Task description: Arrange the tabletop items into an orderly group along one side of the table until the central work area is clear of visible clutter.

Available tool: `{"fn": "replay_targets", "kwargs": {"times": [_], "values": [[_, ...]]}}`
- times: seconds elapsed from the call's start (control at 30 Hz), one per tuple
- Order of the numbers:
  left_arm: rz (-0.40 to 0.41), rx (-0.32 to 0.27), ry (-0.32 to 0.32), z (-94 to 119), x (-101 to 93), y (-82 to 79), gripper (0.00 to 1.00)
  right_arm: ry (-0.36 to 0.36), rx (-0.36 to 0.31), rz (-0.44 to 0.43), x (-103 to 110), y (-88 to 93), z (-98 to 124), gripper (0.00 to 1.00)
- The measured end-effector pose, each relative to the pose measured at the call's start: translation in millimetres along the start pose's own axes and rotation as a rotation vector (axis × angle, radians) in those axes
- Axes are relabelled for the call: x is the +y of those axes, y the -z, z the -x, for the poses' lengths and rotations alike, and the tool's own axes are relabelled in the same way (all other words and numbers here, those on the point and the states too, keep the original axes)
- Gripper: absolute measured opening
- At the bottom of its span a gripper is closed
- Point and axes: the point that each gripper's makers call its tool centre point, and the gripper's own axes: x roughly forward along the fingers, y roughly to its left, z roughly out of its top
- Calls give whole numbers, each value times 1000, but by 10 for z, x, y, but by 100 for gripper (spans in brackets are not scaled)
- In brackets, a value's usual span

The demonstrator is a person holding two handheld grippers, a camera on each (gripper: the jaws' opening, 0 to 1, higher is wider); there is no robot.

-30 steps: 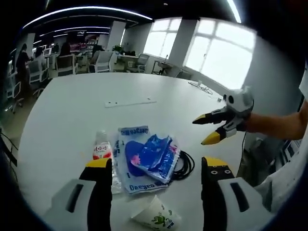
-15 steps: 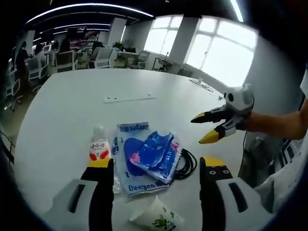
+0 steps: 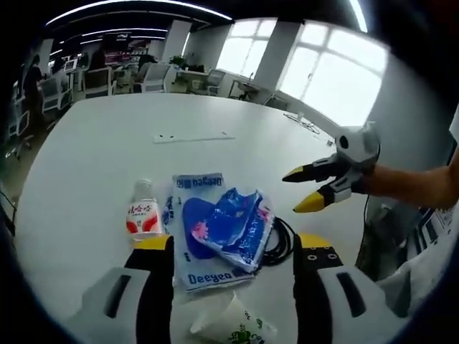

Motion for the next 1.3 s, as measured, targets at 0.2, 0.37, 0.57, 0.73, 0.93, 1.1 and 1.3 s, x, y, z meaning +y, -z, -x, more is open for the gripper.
{"fn": "replay_targets", "kwargs": {"times": [0.2, 0.37, 0.57, 0.73, 0.93, 1.1, 1.3], "values": [[7, 18, -3, -70, 41, 55, 65, -4, 3, -4, -14, 14, -62, 51], [24, 30, -9, -133, 83, 97, 61, -10, 6, -9, -23, 22, -116, 49], [33, 59, -17, -200, 106, 151, 58, -14, 9, -10, -55, 29, -156, 47], [43, 75, -31, -236, 129, 166, 51, -21, 11, -12, -58, 39, -182, 44], [57, 101, -36, -280, 130, 212, 46, -28, 13, -16, -57, 49, -215, 42], [68, 119, -41, -307, 123, 239, 39, -30, 13, -19, -65, 54, -225, 41], [82, 155, -45, -357, 125, 295, 34, -30, 15, -24, -85, 60, -240, 39]]}}
